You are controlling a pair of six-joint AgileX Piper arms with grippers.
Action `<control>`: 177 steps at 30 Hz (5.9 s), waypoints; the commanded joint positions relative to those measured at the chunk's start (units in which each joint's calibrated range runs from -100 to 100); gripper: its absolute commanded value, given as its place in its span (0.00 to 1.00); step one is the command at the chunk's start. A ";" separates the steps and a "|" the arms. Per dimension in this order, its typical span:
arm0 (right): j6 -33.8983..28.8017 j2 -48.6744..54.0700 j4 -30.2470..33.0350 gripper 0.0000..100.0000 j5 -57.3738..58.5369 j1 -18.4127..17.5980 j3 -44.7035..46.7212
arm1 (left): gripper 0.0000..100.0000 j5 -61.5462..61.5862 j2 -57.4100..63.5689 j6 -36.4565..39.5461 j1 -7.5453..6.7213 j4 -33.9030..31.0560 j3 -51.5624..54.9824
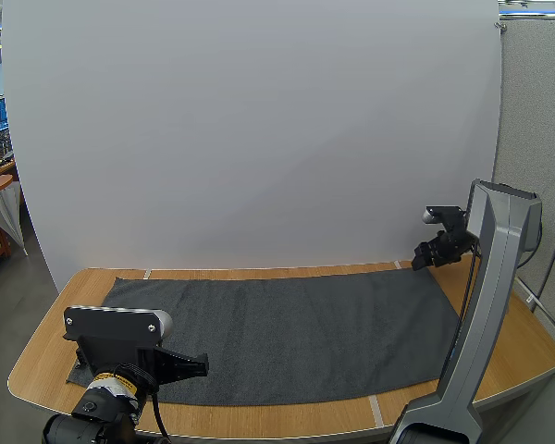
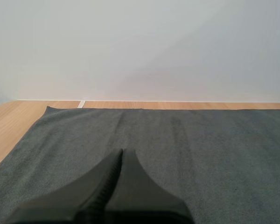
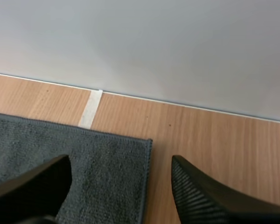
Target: Fold the towel
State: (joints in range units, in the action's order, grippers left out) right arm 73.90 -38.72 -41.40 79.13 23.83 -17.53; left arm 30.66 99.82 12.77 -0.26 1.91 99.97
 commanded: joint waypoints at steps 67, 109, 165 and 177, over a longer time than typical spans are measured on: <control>1.37 7.83 -6.05 0.00 18.97 -1.18 -0.49 | 0.00 -1.30 0.18 0.27 -0.17 0.86 0.03; 1.78 0.53 -0.31 1.00 -1.20 0.17 -0.49 | 0.00 -1.30 0.18 0.27 -0.17 0.86 0.03; 0.64 9.68 -10.49 0.00 20.87 -2.21 1.98 | 0.00 -1.30 0.18 0.27 -0.17 0.86 0.03; 2.51 19.13 -10.62 0.00 20.34 -9.69 17.01 | 0.00 -1.30 0.18 0.27 -0.17 0.86 0.03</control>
State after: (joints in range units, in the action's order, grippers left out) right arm 75.66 -21.54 -51.45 98.80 15.40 -2.01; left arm 30.66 99.82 12.77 -0.26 1.91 99.97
